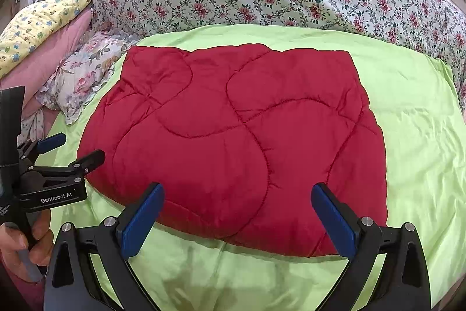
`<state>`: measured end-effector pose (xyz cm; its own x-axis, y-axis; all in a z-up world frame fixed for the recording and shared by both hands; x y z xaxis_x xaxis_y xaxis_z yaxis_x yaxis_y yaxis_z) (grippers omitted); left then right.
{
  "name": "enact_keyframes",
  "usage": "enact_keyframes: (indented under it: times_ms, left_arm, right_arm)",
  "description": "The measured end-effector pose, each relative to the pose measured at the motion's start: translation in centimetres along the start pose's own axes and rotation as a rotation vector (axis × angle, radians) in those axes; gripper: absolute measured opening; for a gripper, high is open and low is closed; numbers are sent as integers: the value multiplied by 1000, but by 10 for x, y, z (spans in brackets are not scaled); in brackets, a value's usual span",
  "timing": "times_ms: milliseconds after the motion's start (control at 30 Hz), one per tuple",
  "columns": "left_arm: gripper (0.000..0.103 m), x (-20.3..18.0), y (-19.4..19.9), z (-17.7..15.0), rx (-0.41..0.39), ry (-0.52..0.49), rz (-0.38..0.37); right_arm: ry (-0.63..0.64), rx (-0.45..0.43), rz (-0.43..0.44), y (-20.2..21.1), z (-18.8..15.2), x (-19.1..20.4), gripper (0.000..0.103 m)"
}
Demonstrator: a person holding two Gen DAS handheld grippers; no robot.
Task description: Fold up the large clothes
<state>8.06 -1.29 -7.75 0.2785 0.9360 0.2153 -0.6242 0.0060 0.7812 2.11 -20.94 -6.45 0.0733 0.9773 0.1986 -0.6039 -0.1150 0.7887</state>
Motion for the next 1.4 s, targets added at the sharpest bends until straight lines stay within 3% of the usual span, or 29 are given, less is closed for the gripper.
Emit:
enact_keyframes:
  times_ms: [1400]
  left_arm:
    - [103, 0, -6, 7, 7, 25, -15]
  right_arm:
    - [-1, -4, 11, -1, 10, -1, 101]
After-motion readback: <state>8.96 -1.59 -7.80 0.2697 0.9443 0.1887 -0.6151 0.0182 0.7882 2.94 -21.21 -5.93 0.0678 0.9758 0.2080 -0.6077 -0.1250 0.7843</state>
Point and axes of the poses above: each gripper's, at about its wrist camera, not at the fingertips, and y roughly against the way its jaws point, x to its left, z to its top, the point moved 10 cm from there along -y, roughly the way its jaws point, and after that the axes turned 6 degrees about -y, right-handed, at the moved point
